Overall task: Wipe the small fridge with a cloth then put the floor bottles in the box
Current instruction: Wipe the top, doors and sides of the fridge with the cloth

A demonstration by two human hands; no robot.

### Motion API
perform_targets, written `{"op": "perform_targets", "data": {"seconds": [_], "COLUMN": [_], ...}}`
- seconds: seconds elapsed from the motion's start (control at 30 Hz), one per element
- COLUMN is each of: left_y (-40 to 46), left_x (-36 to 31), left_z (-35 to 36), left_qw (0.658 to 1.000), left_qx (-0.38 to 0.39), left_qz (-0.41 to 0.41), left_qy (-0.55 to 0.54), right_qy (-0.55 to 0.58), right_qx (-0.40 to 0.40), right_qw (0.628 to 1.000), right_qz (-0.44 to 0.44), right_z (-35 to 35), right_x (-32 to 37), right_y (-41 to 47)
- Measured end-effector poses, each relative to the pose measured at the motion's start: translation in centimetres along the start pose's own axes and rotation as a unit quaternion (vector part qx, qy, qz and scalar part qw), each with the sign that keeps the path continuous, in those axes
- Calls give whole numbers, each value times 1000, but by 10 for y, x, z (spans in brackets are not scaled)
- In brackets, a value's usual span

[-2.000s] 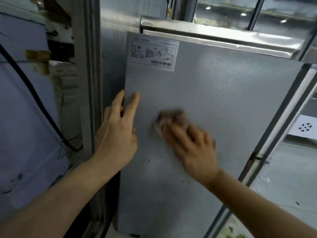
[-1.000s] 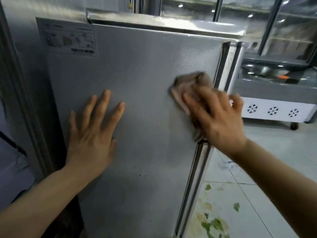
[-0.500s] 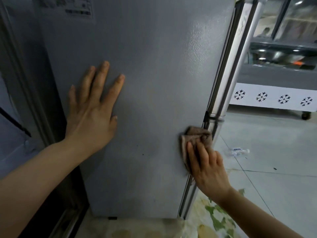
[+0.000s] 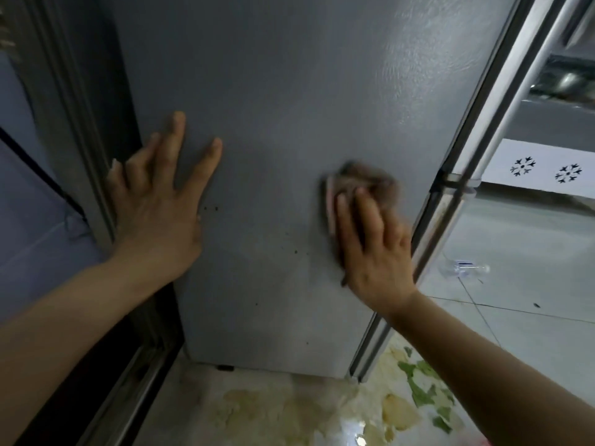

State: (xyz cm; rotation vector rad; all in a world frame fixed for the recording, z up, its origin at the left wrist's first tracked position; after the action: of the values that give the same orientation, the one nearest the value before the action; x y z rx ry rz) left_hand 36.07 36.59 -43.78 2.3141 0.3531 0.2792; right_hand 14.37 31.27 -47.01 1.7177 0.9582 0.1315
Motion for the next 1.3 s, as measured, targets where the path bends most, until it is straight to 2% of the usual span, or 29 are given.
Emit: {"op": "perform_targets", "data": {"seconds": [0.1,0.17,0.27,0.43,0.53,0.57,0.63,0.7,0.77,0.87,0.97,1.03,1.1,1.17,1.23,1.3], "left_y": [-2,-1,-1,-13,-21,-22,-24,-24,-23,-26,-30,-32,-32,-34,-38,-43], "left_x": [0,2,5,33,39,38,36,37,38,41,47,52,55,61,69,78], "left_z": [0,-2,-6,4,20,24,28,28,27,23,19,18,20,22,23,22], "left_qw": [1000,1000,999,999,996,995,994,993,992,991,988,986,984,983,983,981], "left_qx": [-4,-2,-5,2,33,37,42,48,55,57,54,55,59,63,68,72], "left_qz": [16,31,51,27,52,61,67,61,64,79,77,74,73,60,44,29], "left_qy": [-5,-5,-13,-41,-61,-65,-75,-85,-90,-96,-124,-141,-152,-161,-165,-176], "right_qy": [7,4,-7,2,10,10,-10,-35,-47,-39,-16,-1,11,23,17,-22], "right_qx": [131,159,107,-35,-45,-29,30,108,155,137,40,-18,-40,-28,22,106], "right_qw": [972,958,971,998,999,999,991,963,941,948,987,996,997,995,979,946], "right_qz": [-193,-239,-215,-43,-4,-27,-129,-242,-296,-283,-158,-92,-66,-97,-200,-305], "right_z": [39,44,26,-3,9,17,40,63,71,55,28,22,28,41,60,80], "right_x": [68,79,61,29,44,56,90,120,130,122,96,91,99,120,150,173], "right_y": [-55,-63,-25,72,69,58,25,-7,-21,2,69,102,112,98,64,30]}}
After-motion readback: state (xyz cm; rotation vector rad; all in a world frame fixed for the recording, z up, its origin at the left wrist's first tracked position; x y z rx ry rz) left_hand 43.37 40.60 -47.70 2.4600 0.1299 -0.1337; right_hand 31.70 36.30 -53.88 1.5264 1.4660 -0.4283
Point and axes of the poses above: each hand's wrist, its own y-axis towards the middle knuckle, its own z-axis out of the palm, x = y × z, the point moved 10 cm from there along y, towards the middle knuckle, and after that the axes turned 8 degrees about y, right-handed, at the moved point
